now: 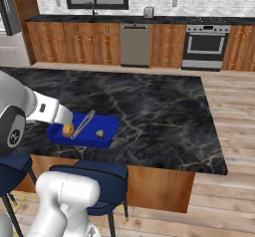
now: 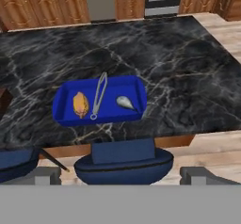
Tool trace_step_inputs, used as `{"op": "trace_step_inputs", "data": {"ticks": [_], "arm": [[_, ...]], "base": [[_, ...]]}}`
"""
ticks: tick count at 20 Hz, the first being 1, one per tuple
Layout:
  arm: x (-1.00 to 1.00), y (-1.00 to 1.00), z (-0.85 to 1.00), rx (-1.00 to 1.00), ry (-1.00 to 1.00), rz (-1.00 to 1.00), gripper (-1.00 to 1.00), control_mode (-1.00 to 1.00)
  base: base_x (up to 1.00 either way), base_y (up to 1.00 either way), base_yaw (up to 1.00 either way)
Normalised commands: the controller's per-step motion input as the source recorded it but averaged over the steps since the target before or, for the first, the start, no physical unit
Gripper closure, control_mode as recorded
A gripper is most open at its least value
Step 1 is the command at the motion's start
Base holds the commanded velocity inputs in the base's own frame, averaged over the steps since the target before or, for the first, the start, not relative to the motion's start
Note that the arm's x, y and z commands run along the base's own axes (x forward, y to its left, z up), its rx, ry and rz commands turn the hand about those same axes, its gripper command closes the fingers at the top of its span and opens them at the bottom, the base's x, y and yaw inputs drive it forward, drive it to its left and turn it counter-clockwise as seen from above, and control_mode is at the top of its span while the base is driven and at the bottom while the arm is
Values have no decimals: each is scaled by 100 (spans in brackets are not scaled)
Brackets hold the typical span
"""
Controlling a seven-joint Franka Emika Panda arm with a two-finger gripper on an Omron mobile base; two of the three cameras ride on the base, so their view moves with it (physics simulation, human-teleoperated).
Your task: Gather the bell peppers from the fridge and place them on a tray on the dining counter. Then gather the fish and chicken drumstick from the fridge and place them on the other tray.
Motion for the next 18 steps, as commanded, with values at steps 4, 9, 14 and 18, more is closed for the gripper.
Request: {"op": "trace_step_inputs", "data": {"ticks": [4,9,14,18], "arm": [[-17,0,-2,-4,0,6,-100,-100],[-2,0,0,0,0,0,-100,-100],[-7,0,0,0,0,0,-100,-100],[-37,7,0,0,0,0,-100,100]], "base": [[0,0,0],[0,0,0],[0,0,0],[-50,3,0]]}}
